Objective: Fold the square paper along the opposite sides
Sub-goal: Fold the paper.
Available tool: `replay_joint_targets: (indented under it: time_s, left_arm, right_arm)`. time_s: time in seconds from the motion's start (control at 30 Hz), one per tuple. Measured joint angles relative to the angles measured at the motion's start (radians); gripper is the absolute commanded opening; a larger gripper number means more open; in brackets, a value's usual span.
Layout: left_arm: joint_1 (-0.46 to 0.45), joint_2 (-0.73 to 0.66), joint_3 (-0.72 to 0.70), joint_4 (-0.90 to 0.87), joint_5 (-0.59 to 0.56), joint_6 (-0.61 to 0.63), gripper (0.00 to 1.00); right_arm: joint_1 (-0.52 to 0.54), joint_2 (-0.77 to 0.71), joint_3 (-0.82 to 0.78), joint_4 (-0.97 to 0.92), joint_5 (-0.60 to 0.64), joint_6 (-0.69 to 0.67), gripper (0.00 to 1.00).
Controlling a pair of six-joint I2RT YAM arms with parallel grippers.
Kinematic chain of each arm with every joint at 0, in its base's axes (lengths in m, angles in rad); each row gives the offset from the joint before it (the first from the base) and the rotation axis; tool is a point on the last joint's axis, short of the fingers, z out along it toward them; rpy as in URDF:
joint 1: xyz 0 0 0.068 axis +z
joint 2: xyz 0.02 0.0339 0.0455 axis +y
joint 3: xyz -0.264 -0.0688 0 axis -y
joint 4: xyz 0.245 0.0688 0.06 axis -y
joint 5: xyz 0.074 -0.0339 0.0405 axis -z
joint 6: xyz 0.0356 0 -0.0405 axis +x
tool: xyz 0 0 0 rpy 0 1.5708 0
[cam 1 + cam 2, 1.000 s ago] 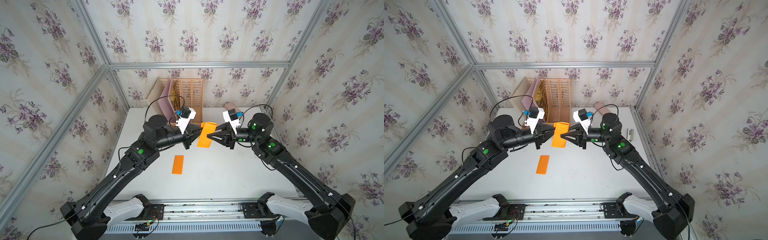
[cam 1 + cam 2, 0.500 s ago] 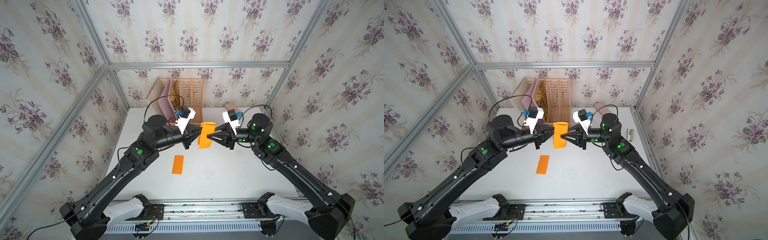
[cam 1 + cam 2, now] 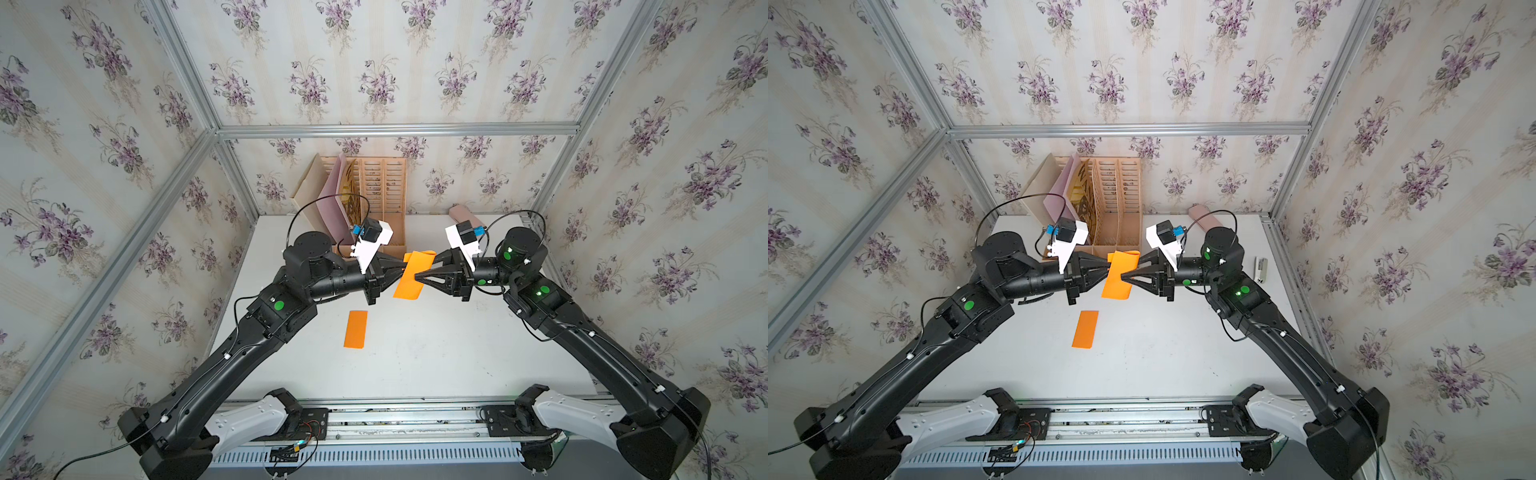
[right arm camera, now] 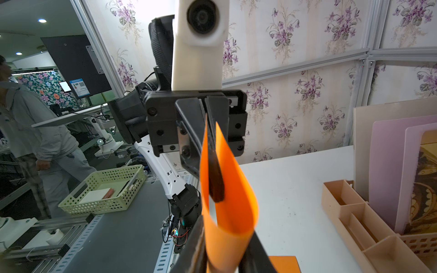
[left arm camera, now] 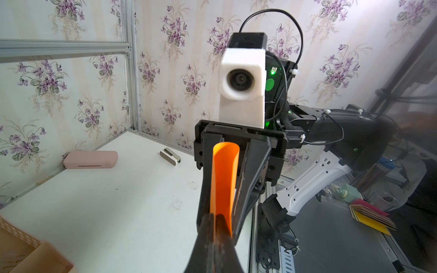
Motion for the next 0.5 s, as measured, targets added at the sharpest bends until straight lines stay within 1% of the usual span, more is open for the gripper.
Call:
replay_joint_targets:
  time_s: [0.3,0.5]
  left_arm:
    - [0.0,0.002,0.017,-0.005,0.03,0.019,0.0]
    - [0.0,0.009,0.021,-0.007,0.04,0.023,0.0]
  right_arm:
    - [0.0,-0.011,-0.019,0.015,-0.068,-0.001,0.26]
    - [0.0,-0.017,-0.023,0.026,-0.089,0.0,0.26]
